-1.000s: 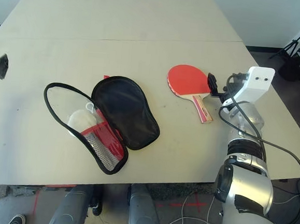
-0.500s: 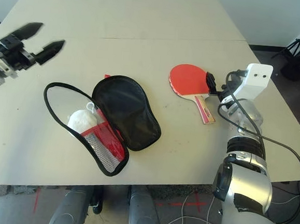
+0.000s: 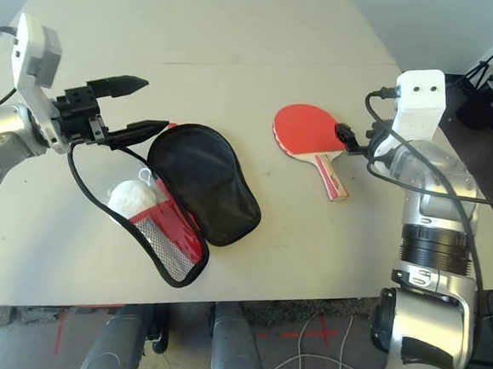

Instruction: Store the ping-pong paddle in its case and zip it.

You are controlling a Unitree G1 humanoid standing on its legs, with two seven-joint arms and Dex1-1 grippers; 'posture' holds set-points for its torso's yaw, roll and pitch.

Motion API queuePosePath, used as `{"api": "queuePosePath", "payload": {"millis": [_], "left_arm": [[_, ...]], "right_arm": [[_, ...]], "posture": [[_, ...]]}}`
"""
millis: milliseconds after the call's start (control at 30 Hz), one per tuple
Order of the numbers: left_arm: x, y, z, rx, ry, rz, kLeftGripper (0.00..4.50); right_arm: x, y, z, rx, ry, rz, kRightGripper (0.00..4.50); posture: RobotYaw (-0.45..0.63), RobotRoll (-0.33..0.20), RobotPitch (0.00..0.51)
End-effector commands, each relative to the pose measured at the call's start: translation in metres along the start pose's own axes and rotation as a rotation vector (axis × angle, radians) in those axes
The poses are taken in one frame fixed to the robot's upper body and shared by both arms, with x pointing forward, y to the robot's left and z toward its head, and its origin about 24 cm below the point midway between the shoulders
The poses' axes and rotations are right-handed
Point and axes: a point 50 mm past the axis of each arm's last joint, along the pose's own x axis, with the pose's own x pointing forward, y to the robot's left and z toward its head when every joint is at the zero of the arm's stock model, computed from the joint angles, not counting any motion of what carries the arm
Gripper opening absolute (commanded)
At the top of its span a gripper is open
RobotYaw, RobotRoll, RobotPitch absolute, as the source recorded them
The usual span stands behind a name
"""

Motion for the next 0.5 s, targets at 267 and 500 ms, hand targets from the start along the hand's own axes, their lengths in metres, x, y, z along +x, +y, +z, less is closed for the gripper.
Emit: {"api": "queuePosePath", "payload": {"millis": [267, 500], "left_arm": [[0.01, -0.01, 0.002, 0.056, 0.033, -0.078, 4.5], [0.01, -0.014, 0.003, 0.058, 0.031, -0.08, 4.5]], "right_arm": [[0.016, 0.012, -0.014, -0.058, 0.221, 0.06, 4.48], [0.033, 0.022, -0.016, -0.07, 0.256, 0.083, 4.48]], "posture": [[-0.1, 0.0, 0.2], [-0.08, 0.0, 0.205]]}}
